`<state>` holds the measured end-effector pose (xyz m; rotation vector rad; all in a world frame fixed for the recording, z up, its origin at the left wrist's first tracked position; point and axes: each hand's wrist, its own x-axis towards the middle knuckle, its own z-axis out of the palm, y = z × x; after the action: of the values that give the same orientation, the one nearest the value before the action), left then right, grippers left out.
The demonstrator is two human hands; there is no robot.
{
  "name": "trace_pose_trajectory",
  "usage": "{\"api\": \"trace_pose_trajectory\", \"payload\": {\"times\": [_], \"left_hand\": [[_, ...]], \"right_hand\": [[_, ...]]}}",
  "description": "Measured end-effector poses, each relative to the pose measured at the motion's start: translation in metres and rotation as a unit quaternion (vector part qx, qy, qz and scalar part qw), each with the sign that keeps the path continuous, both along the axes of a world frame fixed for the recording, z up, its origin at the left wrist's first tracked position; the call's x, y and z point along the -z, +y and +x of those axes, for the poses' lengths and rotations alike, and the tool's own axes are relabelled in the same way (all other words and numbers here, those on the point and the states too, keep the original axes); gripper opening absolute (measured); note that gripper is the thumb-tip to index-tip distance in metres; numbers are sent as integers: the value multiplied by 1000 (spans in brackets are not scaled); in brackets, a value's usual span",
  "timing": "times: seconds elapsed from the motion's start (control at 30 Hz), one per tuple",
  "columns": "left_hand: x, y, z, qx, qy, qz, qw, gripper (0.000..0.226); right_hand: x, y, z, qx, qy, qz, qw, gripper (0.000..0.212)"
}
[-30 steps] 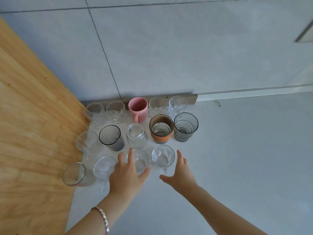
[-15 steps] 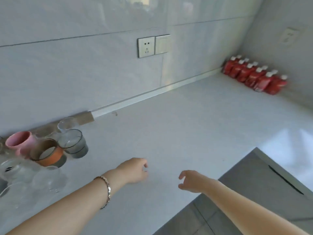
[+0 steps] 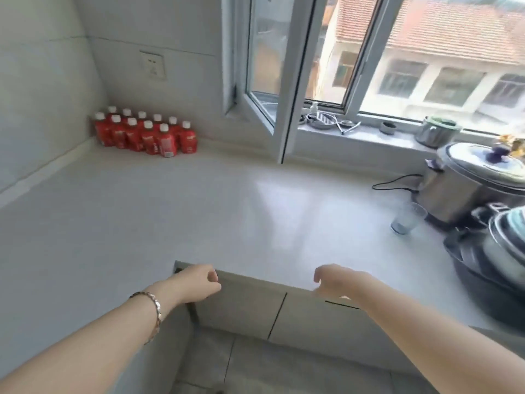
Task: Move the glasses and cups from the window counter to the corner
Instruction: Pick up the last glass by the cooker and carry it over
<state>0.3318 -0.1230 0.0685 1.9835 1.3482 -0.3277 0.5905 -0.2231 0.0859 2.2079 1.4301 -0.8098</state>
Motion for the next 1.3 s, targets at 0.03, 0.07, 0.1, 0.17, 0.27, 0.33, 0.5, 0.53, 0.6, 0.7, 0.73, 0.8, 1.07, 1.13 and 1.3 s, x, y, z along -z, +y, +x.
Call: {"api": "trace_pose_trajectory", "payload": {"times": [0.03, 0.07, 0.1, 0.17, 0.27, 0.33, 0.5, 0.53, 0.6, 0.7, 0.73, 0.8, 1.07, 1.13, 1.3], "left_hand": [[0, 10, 25, 20, 8, 1, 1000, 31], [1, 21, 48, 42, 15, 8, 999, 31], [3, 32, 71, 63, 21, 13, 998, 31], [8, 57, 115, 103, 30, 14, 994, 33], [13, 92, 174, 172, 56, 27, 983, 16], [19, 110, 212, 204, 59, 31, 977, 19], [21, 136, 295, 262, 70, 19, 962, 26], [21, 138, 309, 266, 76, 15, 961, 31], [25, 143, 334, 270, 87, 14, 959, 34], [34, 152, 366, 257, 98, 21, 961, 36], [36, 152, 377, 248, 97, 19, 964, 37], [41, 152, 397, 227, 95, 13, 969, 36], [62, 125, 462, 114, 94, -11, 989, 33], [64, 117, 473, 91, 90, -11, 992, 33], [62, 101, 475, 31, 71, -18, 997, 32]], "right_hand": [[0, 1, 22, 24, 1, 1, 1000, 41], [1, 3, 43, 44, -1, -2, 999, 42], [2, 6, 63, 61, -2, -5, 998, 43], [5, 14, 100, 95, -3, -4, 995, 44], [6, 25, 148, 145, 1, -2, 989, 46], [8, 32, 178, 180, 12, 2, 984, 46], [16, 44, 250, 262, 31, 38, 964, 50], [19, 47, 265, 275, 29, 62, 959, 50], [26, 53, 298, 286, 8, 128, 949, 49], [37, 64, 347, 259, -29, 183, 948, 57], [41, 67, 363, 245, -32, 179, 952, 65], [47, 72, 393, 234, -25, 145, 961, 85], [76, 86, 462, 139, 55, 117, 982, 82], [79, 89, 467, 120, 60, 122, 983, 77], [69, 97, 462, 47, 55, 125, 989, 70]]}}
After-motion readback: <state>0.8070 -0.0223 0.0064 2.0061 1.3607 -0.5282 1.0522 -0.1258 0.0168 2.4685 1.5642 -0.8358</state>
